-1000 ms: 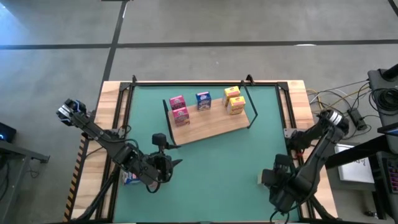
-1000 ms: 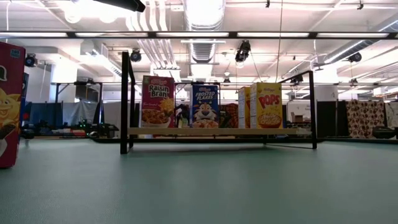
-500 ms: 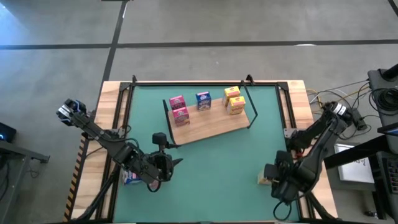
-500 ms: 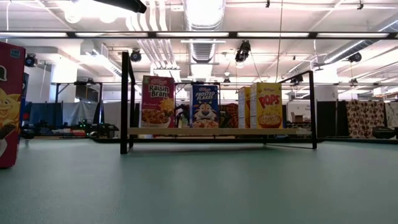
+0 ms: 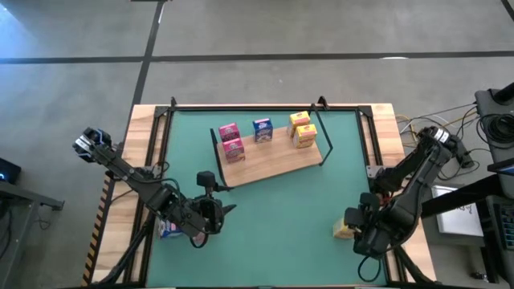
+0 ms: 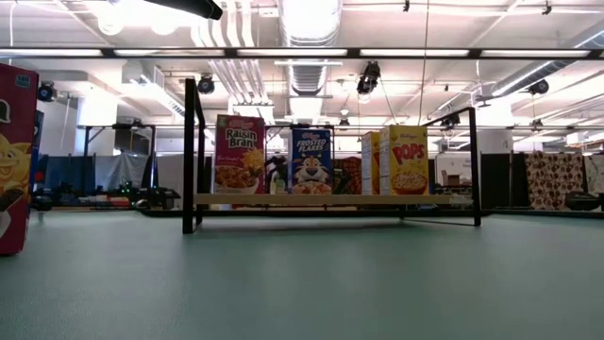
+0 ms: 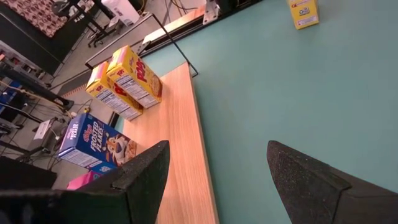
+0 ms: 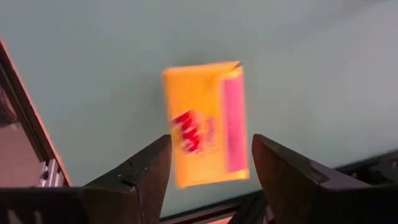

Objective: Stack cereal on shelf
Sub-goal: Put the yellow cereal box on the shelf aligned with the other yellow cereal boxes

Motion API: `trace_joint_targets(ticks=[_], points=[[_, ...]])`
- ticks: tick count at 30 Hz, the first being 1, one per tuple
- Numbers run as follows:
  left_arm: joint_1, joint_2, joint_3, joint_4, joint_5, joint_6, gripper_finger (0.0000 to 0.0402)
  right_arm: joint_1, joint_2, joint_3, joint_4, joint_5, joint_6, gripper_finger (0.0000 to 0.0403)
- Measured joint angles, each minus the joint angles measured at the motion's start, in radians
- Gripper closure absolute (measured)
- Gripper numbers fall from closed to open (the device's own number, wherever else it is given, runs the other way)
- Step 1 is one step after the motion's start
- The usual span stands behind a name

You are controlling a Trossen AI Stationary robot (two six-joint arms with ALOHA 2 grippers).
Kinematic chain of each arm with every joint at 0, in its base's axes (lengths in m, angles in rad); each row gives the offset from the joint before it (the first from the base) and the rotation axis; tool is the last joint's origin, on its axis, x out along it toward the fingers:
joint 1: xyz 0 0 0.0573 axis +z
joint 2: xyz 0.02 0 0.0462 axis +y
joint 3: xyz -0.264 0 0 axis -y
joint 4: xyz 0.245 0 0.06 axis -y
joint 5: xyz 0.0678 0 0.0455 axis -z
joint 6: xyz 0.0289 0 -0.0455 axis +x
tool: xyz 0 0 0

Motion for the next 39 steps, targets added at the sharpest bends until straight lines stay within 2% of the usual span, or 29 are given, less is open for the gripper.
trace_joint_targets(ticks=[8,13,17,29,39], points=[[0.000,0.000,-0.002,0.003,0.000,0.000,0.0150,-0.007,0.047,0.015,-0.012,0.020,0.076,0.0144],[0.000,0.000,-0.002,0.004,0.000,0.000,0.0150,-0.021,0.074,0.017,0.016,-0.060,0.038,0.0112],[0.000,0.000,-0.002,0.006,0.000,-0.002,0.0150,-0.020,0.061,0.016,0.004,-0.076,0.048,0.0097],[0.000,0.000,-0.003,0.006,0.000,-0.007,0.0150,-0.020,0.018,0.014,-0.002,-0.075,0.057,0.0096],[0.000,0.000,-0.003,0.006,0.000,-0.018,0.0150,-0.020,0.034,0.014,-0.009,-0.072,-0.072,0.0096]])
